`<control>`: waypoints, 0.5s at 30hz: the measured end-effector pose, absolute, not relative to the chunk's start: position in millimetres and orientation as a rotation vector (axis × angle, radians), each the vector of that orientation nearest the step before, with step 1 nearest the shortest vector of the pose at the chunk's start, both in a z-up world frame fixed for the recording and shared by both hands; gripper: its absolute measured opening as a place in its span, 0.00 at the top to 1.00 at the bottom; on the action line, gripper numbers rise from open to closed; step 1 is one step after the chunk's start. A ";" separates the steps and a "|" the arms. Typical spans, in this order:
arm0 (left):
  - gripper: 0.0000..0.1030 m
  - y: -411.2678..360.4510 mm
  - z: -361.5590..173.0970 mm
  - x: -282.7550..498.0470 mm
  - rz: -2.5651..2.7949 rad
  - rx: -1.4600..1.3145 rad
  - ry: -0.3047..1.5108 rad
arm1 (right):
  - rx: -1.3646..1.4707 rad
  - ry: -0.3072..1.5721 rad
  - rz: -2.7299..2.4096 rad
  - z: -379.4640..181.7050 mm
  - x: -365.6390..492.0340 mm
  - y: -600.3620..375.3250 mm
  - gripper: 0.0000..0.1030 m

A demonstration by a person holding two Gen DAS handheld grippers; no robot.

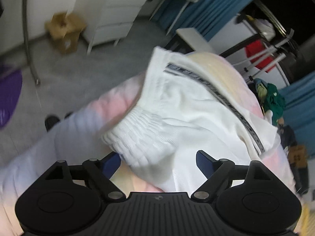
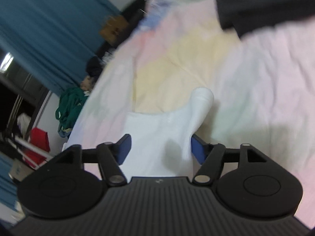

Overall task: Fold clothes
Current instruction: 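Open both grippers and release the sweatpants onto the bed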

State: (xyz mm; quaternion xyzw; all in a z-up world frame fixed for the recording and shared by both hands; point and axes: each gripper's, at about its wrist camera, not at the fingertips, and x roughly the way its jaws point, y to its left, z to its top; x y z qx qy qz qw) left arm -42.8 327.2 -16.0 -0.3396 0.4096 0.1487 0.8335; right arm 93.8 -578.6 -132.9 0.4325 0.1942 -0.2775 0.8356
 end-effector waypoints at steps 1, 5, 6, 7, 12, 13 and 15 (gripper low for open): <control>0.13 319.7 -9.3 -44.2 0.314 -0.678 0.857 | 0.889 0.395 -0.583 -126.6 93.3 -574.7 0.32; 0.09 282.3 11.4 -44.9 0.316 -0.503 0.816 | 0.747 0.291 -0.559 -99.2 87.2 -549.0 0.32; 0.07 272.8 15.4 -45.0 0.323 -0.463 0.799 | 0.718 0.271 -0.547 -95.0 86.3 -542.8 0.32; 0.06 263.5 19.5 -45.6 0.328 -0.423 0.781 | 0.690 0.250 -0.535 -90.8 85.5 -536.7 0.32; 0.05 227.0 30.4 -35.7 0.345 -0.289 0.723 | 0.576 0.234 -0.413 -81.9 93.1 -508.1 0.30; 0.05 222.8 32.7 -35.0 0.332 -0.285 0.713 | 0.555 0.252 -0.379 -83.0 97.6 -502.2 0.30; 0.05 211.5 35.6 -29.6 0.287 -0.269 0.694 | 0.515 0.294 -0.314 -85.9 107.1 -491.4 0.30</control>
